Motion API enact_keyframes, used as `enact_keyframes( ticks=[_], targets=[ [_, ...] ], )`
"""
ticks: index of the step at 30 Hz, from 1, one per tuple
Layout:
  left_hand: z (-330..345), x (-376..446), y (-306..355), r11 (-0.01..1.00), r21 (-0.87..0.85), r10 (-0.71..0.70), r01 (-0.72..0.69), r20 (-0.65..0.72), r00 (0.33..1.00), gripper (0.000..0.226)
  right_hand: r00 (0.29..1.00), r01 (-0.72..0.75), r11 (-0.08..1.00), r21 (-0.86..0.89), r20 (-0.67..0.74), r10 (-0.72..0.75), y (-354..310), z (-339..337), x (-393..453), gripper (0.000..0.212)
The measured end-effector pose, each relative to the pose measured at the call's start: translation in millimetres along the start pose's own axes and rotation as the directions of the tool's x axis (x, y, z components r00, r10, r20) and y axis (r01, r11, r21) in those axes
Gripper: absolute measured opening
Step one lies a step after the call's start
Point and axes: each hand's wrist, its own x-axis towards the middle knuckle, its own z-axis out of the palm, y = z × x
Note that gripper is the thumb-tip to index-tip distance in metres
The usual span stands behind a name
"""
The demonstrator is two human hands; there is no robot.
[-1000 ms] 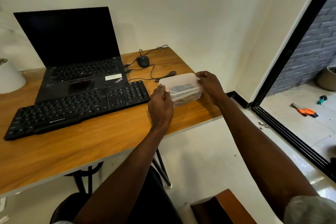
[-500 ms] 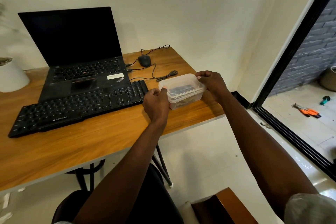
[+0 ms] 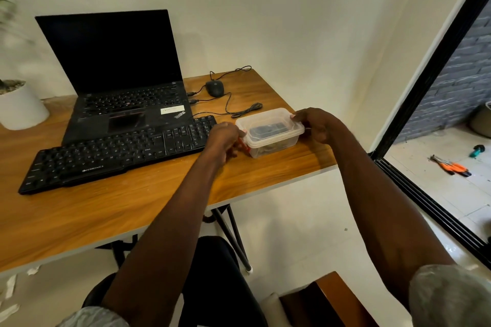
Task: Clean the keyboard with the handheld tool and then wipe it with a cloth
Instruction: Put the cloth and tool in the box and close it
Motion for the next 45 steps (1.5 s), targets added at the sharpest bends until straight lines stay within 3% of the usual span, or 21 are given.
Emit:
enact_keyframes(
  ticks=[3,7,12,16,20,24,31,33,36,38,45],
  targets=[
    [-10,-2,9,0.999,0.033,-0.027,0.022,0.153,0.988,0.026,0.993,0.004,0.996,0.094,0.117,-0.015,5,-4,1,0.038],
    [-12,-1,13,0.994,0.105,-0.038,0.023,0.143,0.989,0.03,0.991,-0.005,0.996,0.093,0.13,-0.007,1,-5,-2,0.036],
    [-9,-6,25,0.973,0.231,-0.024,0.014,0.04,0.999,0.013,0.997,0.063,0.993,-0.101,-0.036,-0.067,-14,0,-2,0.035],
    [-1,-2,25,0.939,0.337,0.105,-0.067,-0.096,0.99,0.013,0.947,0.122,0.939,-0.32,-0.245,-0.207,-16,12,-6,0.026],
    [5,-1,21,0.878,0.459,0.243,-0.137,-0.18,0.953,0.021,0.851,0.109,0.821,-0.56,-0.374,-0.368,-10,25,-10,0.04],
    [13,-5,19,0.819,0.553,0.326,-0.151,-0.232,0.917,0.02,0.775,0.116,0.728,-0.675,-0.397,-0.492,-3,39,-15,0.025],
    [36,-26,16,0.593,0.783,0.543,-0.191,-0.213,0.812,0.014,0.635,0.046,0.436,-0.899,-0.311,-0.707,5,62,-19,0.021],
    [31,-25,13,0.646,0.743,0.496,-0.174,-0.236,0.836,0.019,0.674,0.054,0.488,-0.871,-0.329,-0.661,4,56,-14,0.02],
    [24,-20,3,0.727,0.667,0.424,-0.165,-0.247,0.871,0.026,0.781,0.078,0.67,-0.738,-0.373,-0.501,0,42,-6,0.02],
    [24,-20,-1,0.757,0.625,0.424,-0.188,-0.252,0.87,0.029,0.813,0.092,0.734,-0.673,-0.375,-0.446,-1,41,0,0.017],
    [18,33,42,0.866,0.402,0.442,-0.298,-0.333,0.833,0.016,0.75,0.273,0.844,-0.463,-0.447,-0.488,-42,56,29,0.03]
  ],
)
